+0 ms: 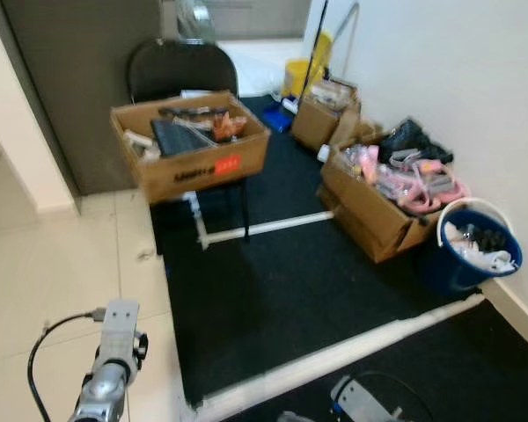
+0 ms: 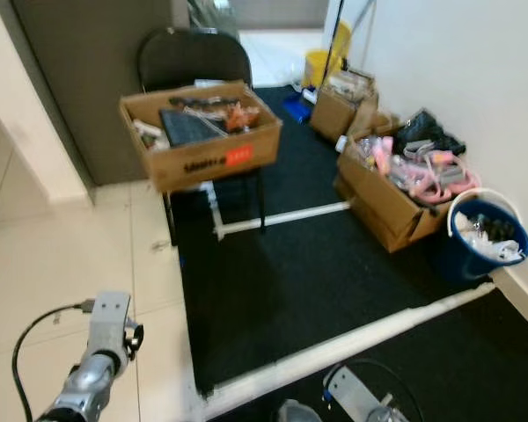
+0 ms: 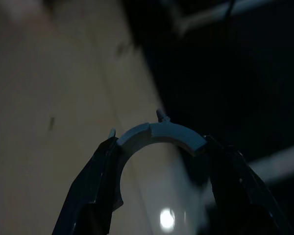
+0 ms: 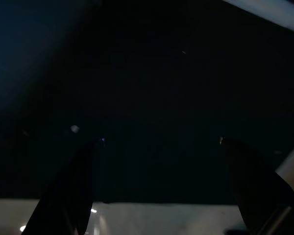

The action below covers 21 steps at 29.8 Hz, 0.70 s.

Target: Picking trash to rubbish bin

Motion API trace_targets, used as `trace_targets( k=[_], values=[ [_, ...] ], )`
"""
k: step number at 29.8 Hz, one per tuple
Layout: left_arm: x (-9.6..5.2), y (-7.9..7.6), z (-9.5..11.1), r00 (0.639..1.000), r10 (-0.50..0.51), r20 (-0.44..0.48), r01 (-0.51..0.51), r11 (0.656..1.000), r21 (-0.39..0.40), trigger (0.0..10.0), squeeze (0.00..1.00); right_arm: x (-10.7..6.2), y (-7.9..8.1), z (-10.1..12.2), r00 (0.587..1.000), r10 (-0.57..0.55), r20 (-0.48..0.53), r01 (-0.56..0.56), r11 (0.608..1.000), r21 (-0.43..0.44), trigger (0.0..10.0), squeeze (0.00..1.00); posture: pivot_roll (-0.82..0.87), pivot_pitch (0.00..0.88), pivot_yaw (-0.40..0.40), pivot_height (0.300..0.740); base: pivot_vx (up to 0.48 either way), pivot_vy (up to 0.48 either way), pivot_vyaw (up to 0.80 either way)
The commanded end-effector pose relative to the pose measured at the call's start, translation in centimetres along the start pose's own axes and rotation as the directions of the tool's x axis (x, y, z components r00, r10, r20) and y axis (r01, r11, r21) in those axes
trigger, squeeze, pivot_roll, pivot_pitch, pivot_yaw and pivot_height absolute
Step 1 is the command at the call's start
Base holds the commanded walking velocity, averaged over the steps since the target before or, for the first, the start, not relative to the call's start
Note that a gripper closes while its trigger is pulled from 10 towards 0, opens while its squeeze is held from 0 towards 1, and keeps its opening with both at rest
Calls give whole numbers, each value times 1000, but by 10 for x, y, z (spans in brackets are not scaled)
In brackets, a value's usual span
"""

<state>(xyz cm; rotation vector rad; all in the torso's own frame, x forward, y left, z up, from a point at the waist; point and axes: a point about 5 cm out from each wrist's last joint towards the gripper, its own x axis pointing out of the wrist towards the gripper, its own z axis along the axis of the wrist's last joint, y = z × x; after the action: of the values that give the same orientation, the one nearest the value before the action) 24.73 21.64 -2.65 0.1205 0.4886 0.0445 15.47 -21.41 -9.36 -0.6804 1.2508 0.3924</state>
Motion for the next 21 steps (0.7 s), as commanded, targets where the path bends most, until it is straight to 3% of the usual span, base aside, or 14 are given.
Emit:
trace_targets(
  k=[1,5,8,11,17,21],
  values=[
    [8,-4,26,992,-41,120,41,999,1,10000,0,0,-2,-10,999,-13,-31,13,1000,0,10000,0,71,50,-32,740,341,0,-781],
    [13,2,67,953,-57,297,50,998,31,10000,0,0,-2,-11,999,-17,-26,18,1000,5,10000,0,71,57,-30,740,350,0,-550],
    [14,8,84,932,-43,359,31,999,38,10000,0,0,-2,-11,999,-16,-28,17,1000,3,10000,0,71,60,-29,740,359,0,0],
    [8,33,130,853,28,522,-60,997,45,10000,0,0,1,-14,999,-11,-34,11,1000,5,10000,0,70,63,-25,740,365,0,0],
    [4,44,145,822,49,568,-101,993,60,10000,0,0,1,-15,999,-10,-35,10,1000,5,10000,0,69,65,-26,740,364,0,0],
    [-8,62,173,757,76,649,-164,984,76,10000,0,0,3,-14,999,-11,-32,11,1000,6,10000,0,74,66,-27,740,480,0,0]
  ],
)
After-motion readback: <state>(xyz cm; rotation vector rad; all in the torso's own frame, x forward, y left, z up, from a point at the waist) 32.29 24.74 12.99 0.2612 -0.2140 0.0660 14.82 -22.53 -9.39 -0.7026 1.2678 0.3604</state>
